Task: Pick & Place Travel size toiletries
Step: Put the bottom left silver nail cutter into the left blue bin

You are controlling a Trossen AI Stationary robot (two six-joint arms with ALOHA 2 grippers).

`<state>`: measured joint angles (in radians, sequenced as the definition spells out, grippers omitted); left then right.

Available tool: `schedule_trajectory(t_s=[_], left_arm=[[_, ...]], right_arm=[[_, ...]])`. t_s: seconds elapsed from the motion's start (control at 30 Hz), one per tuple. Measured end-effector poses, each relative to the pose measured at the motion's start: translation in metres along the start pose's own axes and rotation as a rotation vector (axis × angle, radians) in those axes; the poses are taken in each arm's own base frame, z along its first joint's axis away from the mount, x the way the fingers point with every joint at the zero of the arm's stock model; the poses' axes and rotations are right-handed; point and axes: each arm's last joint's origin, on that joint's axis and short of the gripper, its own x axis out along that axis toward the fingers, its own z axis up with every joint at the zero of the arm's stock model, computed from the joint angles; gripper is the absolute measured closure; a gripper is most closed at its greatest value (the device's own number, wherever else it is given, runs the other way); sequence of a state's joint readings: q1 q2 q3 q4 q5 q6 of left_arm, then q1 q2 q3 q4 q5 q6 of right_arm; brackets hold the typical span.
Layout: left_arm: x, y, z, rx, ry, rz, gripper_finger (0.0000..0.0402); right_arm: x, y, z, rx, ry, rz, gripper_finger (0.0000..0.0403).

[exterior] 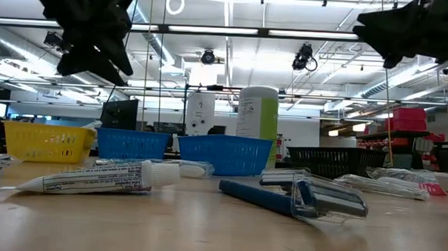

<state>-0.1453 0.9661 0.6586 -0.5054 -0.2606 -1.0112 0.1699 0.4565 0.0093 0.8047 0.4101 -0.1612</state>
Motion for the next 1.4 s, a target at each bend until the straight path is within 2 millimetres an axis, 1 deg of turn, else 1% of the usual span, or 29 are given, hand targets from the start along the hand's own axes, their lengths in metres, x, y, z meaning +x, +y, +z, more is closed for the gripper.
schedule_trajectory(t_s=[0.07,0.27,0.4,0.57,0.73,0.93,1.07,1.13,1.2,1.4], left_arm=[[0.005,-0.006,-0.009,-0.013,0.064,-0.021,0.0251],[0.026,-0.024,-0.04,0.003,0.242,0.02,0.0251],[0.036,-0.04,-0.056,0.021,0.364,0.033,0.0251],[0.051,-0.054,-0.08,0.033,0.529,0.067,0.0244],[0.063,-0.059,-0.101,0.021,0.646,0.122,0.0215],[0.077,-0.054,-0.117,-0.043,0.644,0.24,0.0175],[0.084,-0.053,-0.123,-0.048,0.652,0.275,0.0167],[0.085,-0.052,-0.124,-0.034,0.654,0.28,0.0172],[0.085,-0.051,-0.124,-0.013,0.646,0.279,0.0188],[0.085,-0.048,-0.122,-0.003,0.63,0.299,0.0264]], right_arm=[[0.002,0.001,-0.002,-0.006,0.015,-0.009,0.0224],[0.004,0.002,-0.006,-0.017,0.042,-0.028,0.0232],[0.004,0.002,-0.006,-0.016,0.037,-0.029,0.024],[0.004,0.002,-0.006,-0.018,0.036,-0.029,0.0247],[0.004,0.002,-0.006,-0.018,0.036,-0.028,0.0249],[0.004,0.002,-0.006,-0.018,0.037,-0.028,0.024],[0.004,0.002,-0.006,-0.018,0.037,-0.028,0.0234],[0.004,0.002,-0.006,-0.018,0.037,-0.028,0.0232],[0.004,0.002,-0.006,-0.018,0.037,-0.028,0.0231],[0.004,0.002,-0.006,-0.021,0.044,-0.027,0.0238]])
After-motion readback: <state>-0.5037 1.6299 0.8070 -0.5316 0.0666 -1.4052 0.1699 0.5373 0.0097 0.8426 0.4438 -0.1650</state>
